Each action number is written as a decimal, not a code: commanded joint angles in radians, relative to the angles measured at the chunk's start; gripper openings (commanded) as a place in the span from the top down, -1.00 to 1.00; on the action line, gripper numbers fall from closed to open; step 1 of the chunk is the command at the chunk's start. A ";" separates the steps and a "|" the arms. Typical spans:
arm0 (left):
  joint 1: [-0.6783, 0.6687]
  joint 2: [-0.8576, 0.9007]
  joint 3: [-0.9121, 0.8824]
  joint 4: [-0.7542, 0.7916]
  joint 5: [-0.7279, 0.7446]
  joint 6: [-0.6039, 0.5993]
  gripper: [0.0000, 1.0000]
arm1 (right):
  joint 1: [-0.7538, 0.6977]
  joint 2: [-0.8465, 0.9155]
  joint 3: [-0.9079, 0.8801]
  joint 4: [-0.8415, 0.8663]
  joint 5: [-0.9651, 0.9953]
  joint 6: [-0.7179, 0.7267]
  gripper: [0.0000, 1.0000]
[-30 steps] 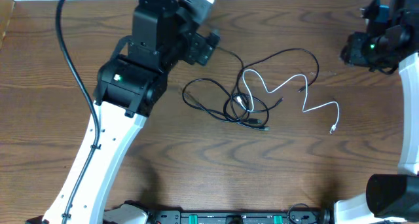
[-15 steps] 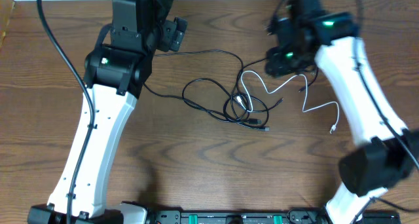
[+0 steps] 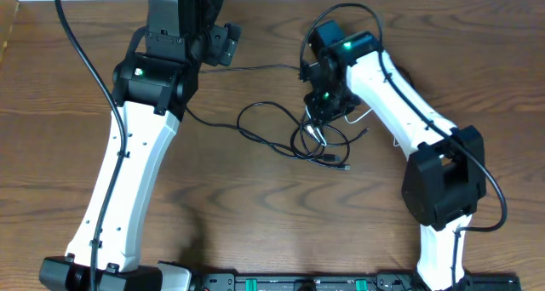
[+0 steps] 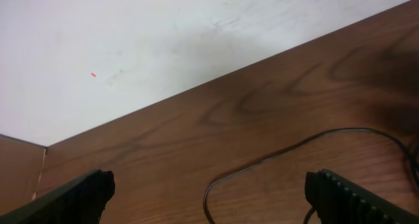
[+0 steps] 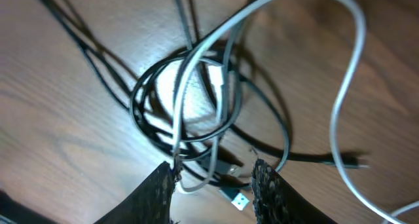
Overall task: Untangle cables
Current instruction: 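Lower the right gripper into the pile and grasp the white cable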
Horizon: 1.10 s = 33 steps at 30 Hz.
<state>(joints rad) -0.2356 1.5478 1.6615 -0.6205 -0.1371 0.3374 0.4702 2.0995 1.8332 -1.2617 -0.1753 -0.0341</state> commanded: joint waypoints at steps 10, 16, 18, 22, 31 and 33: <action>0.005 0.000 -0.011 0.008 -0.010 0.003 -0.96 | 0.035 -0.014 0.003 -0.014 0.011 -0.009 0.37; 0.005 0.000 -0.011 0.008 -0.010 0.002 -0.96 | 0.055 -0.016 0.003 -0.026 0.015 -0.008 0.36; 0.005 0.000 -0.011 0.008 -0.009 0.002 -0.96 | 0.055 -0.016 0.003 -0.042 0.042 -0.003 0.38; 0.005 0.000 -0.011 0.008 -0.009 0.002 -0.96 | 0.052 -0.016 0.003 -0.063 0.094 0.026 0.40; 0.005 0.000 -0.011 0.009 -0.009 0.003 -0.96 | 0.053 -0.016 0.003 -0.090 0.117 0.042 0.40; 0.005 0.000 -0.011 0.009 -0.009 0.003 -0.96 | 0.053 -0.016 0.003 -0.094 0.117 0.045 0.39</action>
<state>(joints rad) -0.2356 1.5478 1.6608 -0.6174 -0.1371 0.3374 0.5220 2.0995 1.8332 -1.3495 -0.0734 -0.0086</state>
